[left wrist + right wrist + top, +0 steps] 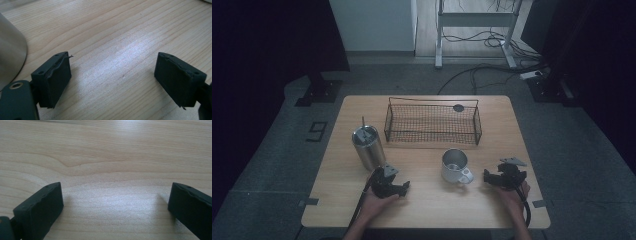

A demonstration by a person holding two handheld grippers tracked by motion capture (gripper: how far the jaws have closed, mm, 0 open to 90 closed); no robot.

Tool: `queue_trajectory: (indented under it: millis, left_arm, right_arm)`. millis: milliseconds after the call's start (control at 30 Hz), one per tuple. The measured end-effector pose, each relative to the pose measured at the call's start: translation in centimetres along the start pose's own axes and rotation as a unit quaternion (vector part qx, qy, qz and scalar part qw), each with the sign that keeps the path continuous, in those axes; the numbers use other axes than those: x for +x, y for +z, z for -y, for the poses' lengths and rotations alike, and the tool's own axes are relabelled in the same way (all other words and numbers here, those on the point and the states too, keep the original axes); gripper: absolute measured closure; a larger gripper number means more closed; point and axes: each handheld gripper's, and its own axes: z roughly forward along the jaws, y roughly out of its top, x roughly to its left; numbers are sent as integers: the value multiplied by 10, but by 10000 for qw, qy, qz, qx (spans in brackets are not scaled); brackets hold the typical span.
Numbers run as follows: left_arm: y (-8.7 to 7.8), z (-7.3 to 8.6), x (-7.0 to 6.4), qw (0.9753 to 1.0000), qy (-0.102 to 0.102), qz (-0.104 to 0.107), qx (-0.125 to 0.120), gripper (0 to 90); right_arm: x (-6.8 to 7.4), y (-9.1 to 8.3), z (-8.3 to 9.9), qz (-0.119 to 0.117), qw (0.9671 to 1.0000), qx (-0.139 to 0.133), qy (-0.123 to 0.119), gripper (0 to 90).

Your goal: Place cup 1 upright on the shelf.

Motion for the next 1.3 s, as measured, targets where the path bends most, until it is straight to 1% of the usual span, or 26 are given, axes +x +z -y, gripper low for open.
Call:
queue_trajectory:
  millis: [67, 233, 300, 467, 533, 633, 733, 867, 900, 967, 1133, 1200, 1233, 1267, 1300]
  left_arm:
    - [0, 0, 0, 10000, 1, 0, 1, 138]
    - [1, -1, -2, 10000, -36, -82, -21, 140]
    - [0, -1, -4, 9999, 38, -123, -63, 146]
    - [-5, -2, -6, 9998, 86, -63, -163, 147]
    - [-13, -3, -5, 9995, 84, -41, -297, 147]
    - [-20, -5, -3, 9992, 55, -24, -402, 147]
    - [-26, -6, 0, 9988, 23, 7, -485, 147]
    - [-32, -7, 3, 9984, -9, -6, -561, 147]
    - [-37, -8, 6, 9980, -49, 18, -624, 147]
    - [-41, -8, 7, 9977, -78, 30, -675, 147]
    - [-52, -9, 15, 9968, -134, -4, -793, 146]
    - [-56, -9, 17, 9964, -129, -93, -833, 146]
    - [-56, -9, 17, 9964, -129, -93, -833, 146]
    - [-58, -9, 19, 9962, -123, -140, -851, 146]
    - [-61, -9, 21, 9957, -155, -145, -905, 146]
  right_arm:
    - [0, 0, 0, -3, 10000, -3, -1, 0]
    - [0, -1, 0, -36, 10000, -18, -41, 7]
    - [0, -1, 0, -40, 10000, -16, -45, 6]
    - [0, -1, 0, -39, 10000, -15, -44, 6]
    - [0, -1, 0, -40, 10000, -16, -44, 6]
    - [0, -1, 0, -39, 10000, -17, -46, 7]
    - [0, -1, 1, -58, 10000, -26, -49, 10]
    - [0, -1, 1, -60, 10000, -27, -52, 12]
    - [0, -1, 1, -62, 10000, -26, -54, 12]
    - [0, -1, 1, -62, 10000, -26, -54, 12]
    - [0, -1, 1, -64, 10000, -28, -56, 13]
    - [0, -1, 1, -69, 10000, -31, -61, 17]
    - [0, -1, 1, -69, 10000, -31, -61, 17]
    - [0, -1, 1, -68, 10000, -29, -65, 18]
    - [0, -1, 1, -67, 10000, -28, -66, 19]
